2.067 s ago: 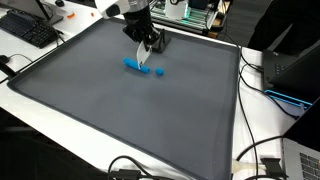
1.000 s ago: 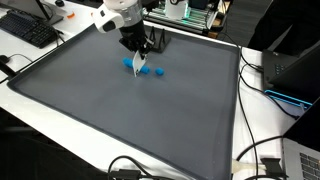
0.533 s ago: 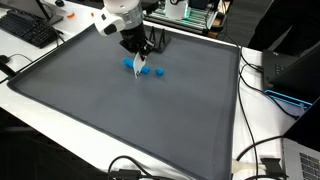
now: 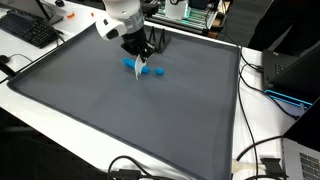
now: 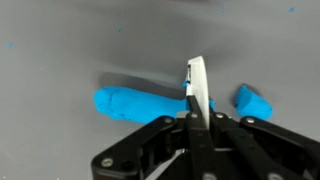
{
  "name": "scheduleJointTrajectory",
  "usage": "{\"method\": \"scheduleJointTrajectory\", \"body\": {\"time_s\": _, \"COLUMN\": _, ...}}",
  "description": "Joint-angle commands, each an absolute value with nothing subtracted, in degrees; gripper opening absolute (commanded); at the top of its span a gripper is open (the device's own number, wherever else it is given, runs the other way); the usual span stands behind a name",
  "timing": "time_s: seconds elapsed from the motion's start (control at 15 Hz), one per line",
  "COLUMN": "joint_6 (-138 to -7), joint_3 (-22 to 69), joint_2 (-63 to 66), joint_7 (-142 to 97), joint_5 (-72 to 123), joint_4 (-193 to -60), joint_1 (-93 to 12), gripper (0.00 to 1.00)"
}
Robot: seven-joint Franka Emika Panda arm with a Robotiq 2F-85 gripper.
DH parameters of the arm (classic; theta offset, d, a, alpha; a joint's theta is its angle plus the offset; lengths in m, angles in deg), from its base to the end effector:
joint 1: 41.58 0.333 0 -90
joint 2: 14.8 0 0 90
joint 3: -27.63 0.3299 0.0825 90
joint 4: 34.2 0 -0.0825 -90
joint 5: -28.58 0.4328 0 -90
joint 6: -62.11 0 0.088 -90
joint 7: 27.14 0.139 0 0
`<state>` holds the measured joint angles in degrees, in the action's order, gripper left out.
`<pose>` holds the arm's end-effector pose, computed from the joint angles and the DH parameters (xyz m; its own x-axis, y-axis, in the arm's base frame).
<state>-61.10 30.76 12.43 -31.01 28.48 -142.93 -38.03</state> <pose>0.6354 0.0742 0.1803 0.9591 0.1808 -0.2179 0.1767 -0.9835 -0.0386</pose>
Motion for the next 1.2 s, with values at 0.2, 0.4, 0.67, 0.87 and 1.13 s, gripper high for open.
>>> {"method": "scheduleJointTrajectory", "body": {"time_s": 0.2, "joint_6": -63.6, "joint_3": 33.3, "joint_2": 12.5, "joint_7": -34.7, "joint_5": 33.9, "joint_4": -146.4, "joint_1": -39.7, "gripper": 0.01}}
{"method": "scheduleJointTrajectory", "body": {"time_s": 0.4, "joint_6": -62.8, "joint_3": 33.6, "joint_2": 11.3, "joint_7": -35.8, "joint_5": 35.9, "joint_4": -147.2, "joint_1": -40.2, "gripper": 0.01}}
{"method": "scheduleJointTrajectory", "body": {"time_s": 0.67, "joint_6": -62.5, "joint_3": 33.5, "joint_2": 10.2, "joint_7": -35.3, "joint_5": 36.1, "joint_4": -147.5, "joint_1": -39.8, "gripper": 0.01}}
{"method": "scheduleJointTrajectory", "body": {"time_s": 0.87, "joint_6": -62.3, "joint_3": 33.5, "joint_2": 9.3, "joint_7": -35.0, "joint_5": 35.5, "joint_4": -147.8, "joint_1": -39.6, "gripper": 0.01}}
{"method": "scheduleJointTrajectory", "body": {"time_s": 1.13, "joint_6": -61.8, "joint_3": 33.3, "joint_2": 7.6, "joint_7": -34.7, "joint_5": 34.8, "joint_4": -147.7, "joint_1": -39.3, "gripper": 0.01}}
